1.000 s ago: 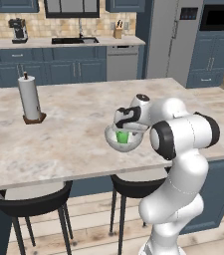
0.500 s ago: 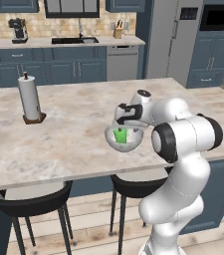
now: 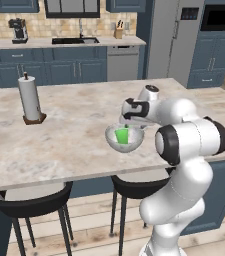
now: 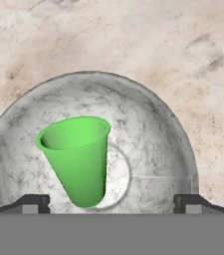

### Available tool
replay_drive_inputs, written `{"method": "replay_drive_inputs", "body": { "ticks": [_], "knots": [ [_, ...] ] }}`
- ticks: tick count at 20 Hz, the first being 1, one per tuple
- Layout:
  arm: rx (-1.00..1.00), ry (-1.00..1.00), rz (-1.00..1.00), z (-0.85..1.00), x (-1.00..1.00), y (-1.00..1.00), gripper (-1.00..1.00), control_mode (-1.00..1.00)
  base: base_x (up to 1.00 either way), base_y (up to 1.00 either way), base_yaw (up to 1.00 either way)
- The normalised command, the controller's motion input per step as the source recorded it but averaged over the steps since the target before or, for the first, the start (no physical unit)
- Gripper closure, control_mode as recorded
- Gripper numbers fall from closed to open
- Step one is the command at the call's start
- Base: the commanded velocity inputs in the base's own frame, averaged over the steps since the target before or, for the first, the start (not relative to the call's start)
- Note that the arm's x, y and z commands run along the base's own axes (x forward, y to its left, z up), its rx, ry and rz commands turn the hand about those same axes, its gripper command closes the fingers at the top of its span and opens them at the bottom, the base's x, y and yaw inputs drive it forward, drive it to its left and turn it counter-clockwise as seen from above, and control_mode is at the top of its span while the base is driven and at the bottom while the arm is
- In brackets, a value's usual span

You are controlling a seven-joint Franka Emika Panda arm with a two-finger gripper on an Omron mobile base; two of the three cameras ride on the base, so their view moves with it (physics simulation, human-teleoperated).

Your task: Place the cup inside the bowl on the dining table and move the bowl to any counter.

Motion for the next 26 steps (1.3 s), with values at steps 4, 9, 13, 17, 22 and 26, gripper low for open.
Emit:
{"method": "replay_drive_inputs", "body": {
  "ticks": [4, 9, 13, 17, 22, 26],
  "knots": [
    [0.0, 0.0, -0.04, 0.0, -0.12, -0.55, -1.0, -1.0, 0.0, 0.0, 0.0],
    [0.0, 0.0, -0.04, 0.0, -0.02, -0.42, -1.0, -1.0, 0.0, 0.0, 0.0],
    [0.04, 0.0, -0.01, 0.0, 0.0, -0.21, -1.0, -1.0, 0.0, 0.0, 0.0],
    [0.09, 0.0, 0.0, 0.0, 0.0, -0.14, -1.0, -1.0, 0.0, 0.0, 0.0],
    [0.15, 0.0, 0.0, 0.0, 0.0, -0.13, -1.0, -1.0, 0.0, 0.0, 0.0],
    [0.18, 0.0, 0.0, 0.0, 0.0, -0.12, -1.0, -1.0, 0.0, 0.0, 0.0]
  ]
}}
